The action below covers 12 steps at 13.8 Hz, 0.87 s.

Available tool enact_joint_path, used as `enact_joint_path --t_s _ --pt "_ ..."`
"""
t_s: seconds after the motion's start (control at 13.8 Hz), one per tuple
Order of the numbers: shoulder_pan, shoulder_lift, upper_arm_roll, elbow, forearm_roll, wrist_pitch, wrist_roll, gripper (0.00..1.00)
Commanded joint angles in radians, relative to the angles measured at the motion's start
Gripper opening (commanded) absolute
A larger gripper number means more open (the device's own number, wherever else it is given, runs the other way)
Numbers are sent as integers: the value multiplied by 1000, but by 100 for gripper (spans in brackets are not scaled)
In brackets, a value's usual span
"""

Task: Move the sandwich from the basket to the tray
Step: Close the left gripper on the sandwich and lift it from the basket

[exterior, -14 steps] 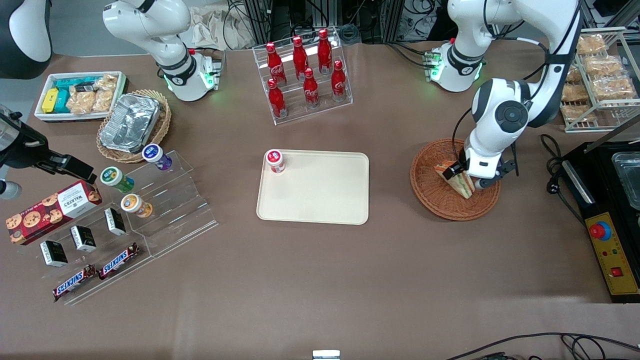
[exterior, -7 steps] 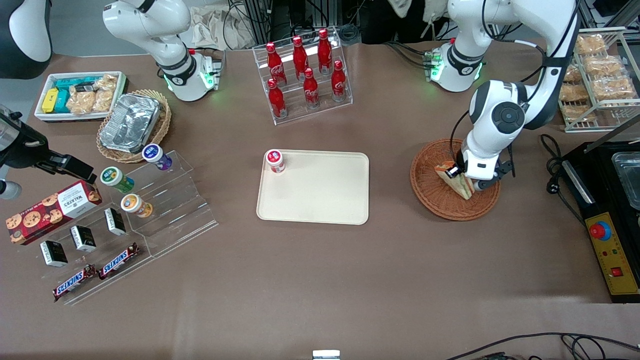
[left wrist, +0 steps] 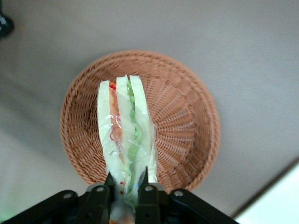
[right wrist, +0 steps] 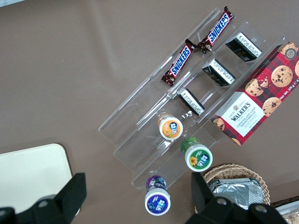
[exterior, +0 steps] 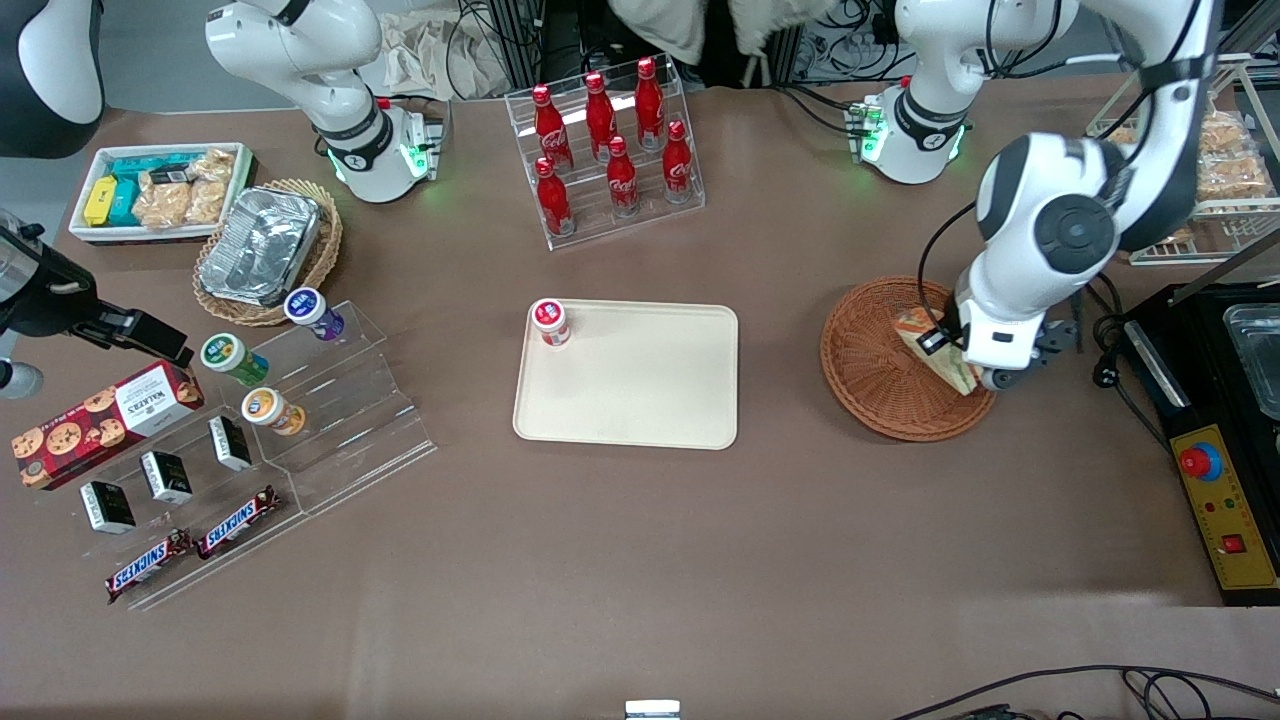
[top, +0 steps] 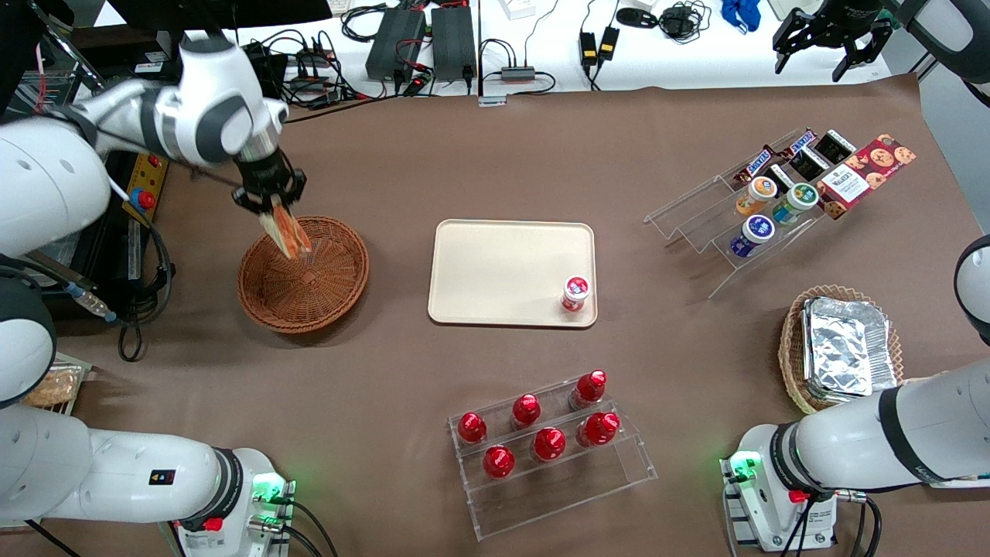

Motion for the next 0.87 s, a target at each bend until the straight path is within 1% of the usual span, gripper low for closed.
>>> enact_joint_path --t_s 0.0,0.15,0.29,0.44,0.58,0.65,0.8 --pt "-2 17 0 152 6 -141 115 0" --pt "-4 52 -3 255 -3 -244 121 0" --pt "-4 66 -44 331 4 -319 123 0" --pt "-11 55 -80 347 9 -329 126 0" --pt "-40 60 -112 361 6 -330 140 0" --pt "-56 65 -132 361 9 -326 170 0" --pt "-112 84 -140 361 1 -283 238 0"
